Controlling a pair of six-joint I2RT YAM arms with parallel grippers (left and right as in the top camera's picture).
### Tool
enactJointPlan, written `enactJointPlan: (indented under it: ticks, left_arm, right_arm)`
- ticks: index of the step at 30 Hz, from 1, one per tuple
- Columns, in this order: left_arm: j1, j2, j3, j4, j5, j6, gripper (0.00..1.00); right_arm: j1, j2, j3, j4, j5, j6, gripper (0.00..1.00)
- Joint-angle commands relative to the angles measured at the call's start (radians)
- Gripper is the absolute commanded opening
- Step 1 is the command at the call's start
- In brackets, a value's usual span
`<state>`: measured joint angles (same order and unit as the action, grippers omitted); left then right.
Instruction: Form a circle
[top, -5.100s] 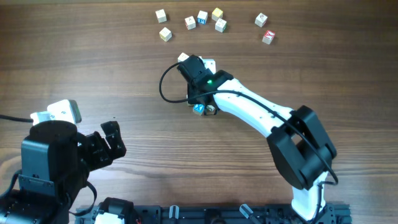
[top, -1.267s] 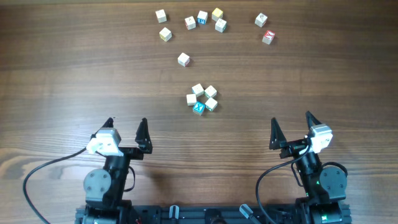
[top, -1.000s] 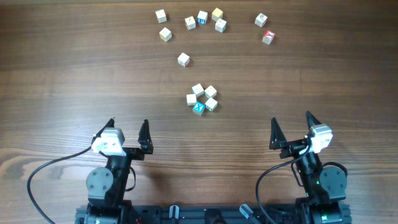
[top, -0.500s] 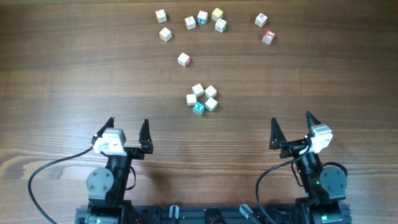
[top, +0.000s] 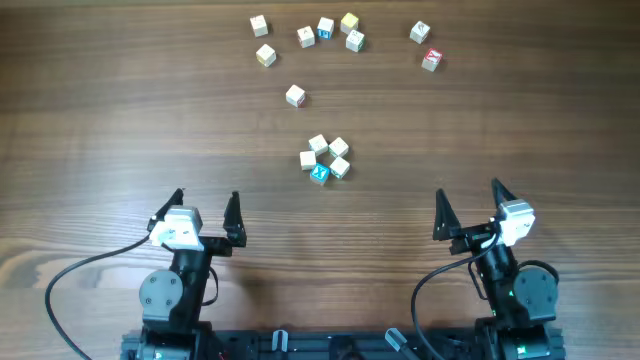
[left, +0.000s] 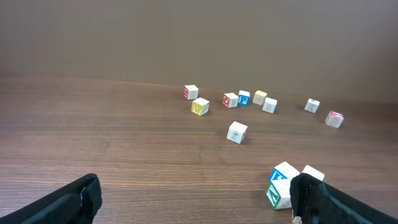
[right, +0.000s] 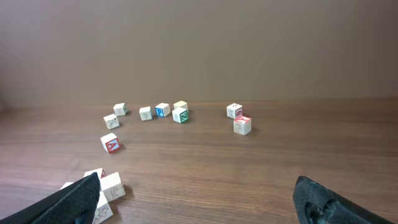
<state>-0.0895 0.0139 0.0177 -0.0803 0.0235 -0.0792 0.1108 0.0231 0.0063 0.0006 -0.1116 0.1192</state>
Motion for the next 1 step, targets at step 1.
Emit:
enactJointPlan:
  ticks: [1]
  left_arm:
    - [0.008,-0.009,-0.012,0.006,-0.013,0.023,1.00]
  right_arm:
    - [0.004,0.000,-0.001,0.006,-0.002,0.014,1.00]
